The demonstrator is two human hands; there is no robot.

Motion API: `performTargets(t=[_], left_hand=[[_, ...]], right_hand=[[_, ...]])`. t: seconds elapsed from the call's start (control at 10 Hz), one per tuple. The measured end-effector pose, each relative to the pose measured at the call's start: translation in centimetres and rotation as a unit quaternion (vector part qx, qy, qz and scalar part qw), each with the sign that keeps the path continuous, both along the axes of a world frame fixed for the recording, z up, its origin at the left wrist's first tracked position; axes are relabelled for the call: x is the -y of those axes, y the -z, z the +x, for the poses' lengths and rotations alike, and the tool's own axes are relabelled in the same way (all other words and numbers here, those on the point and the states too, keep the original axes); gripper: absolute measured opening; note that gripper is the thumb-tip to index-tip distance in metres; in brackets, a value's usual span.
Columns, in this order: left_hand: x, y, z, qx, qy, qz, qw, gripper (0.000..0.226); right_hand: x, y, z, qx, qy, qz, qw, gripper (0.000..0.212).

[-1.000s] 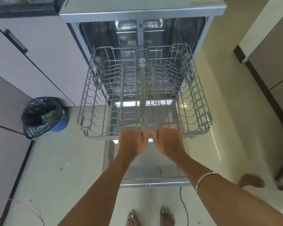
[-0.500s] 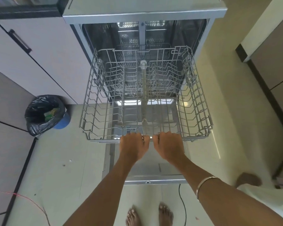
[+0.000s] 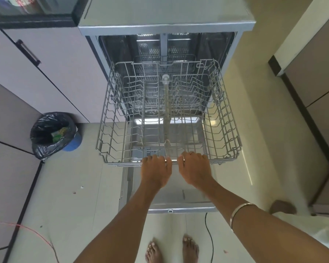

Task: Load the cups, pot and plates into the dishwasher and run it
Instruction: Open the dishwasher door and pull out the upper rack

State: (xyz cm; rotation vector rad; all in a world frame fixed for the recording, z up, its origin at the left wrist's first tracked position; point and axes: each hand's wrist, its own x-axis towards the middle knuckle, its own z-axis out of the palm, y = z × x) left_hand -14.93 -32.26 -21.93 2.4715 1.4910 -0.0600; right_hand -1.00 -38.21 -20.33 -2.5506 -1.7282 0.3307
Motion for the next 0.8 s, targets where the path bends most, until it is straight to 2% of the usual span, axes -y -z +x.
performTargets(t=[0.2,0.3,0.4,0.5,0.6,0.7,0.8], left_hand=[[-0.1,-1.1,-2.0,0.036,-0.013,-0.040,0.998,0.053],[-0.5,-4.1,-2.8,0.025,-0.010,-0.073,0.997,0.054],[0.0,-8.0,-4.0,0.011,-0.012,-0.091,0.996,0.066],[1.6,-11.9,-5.1,0.050,-0.034,-0.115,0.992,0.087],[3.3,-15.7,-6.2,0.069,-0.062,-0.136,0.986,0.119],[4.1,-19.0,-7.1,0.060,-0.075,-0.150,0.984,0.131],[4.6,-21.9,-7.1,0.057,-0.089,-0.151,0.983,0.114]], right_hand=[[0.2,-3.0,-0.1,-0.059,-0.008,0.035,0.998,0.055],[0.6,-6.3,-0.3,-0.079,-0.005,-0.021,0.997,0.068],[1.8,-9.6,-1.0,-0.093,0.035,-0.107,0.989,0.085],[2.8,-13.4,-1.9,-0.042,0.038,-0.060,0.997,0.101],[4.1,-18.3,-3.2,-0.060,0.039,-0.107,0.992,0.106],[4.7,-20.9,-4.1,-0.089,0.015,-0.156,0.984,0.092],[3.2,-19.3,-3.4,-0.072,0.051,-0.044,0.995,0.068]])
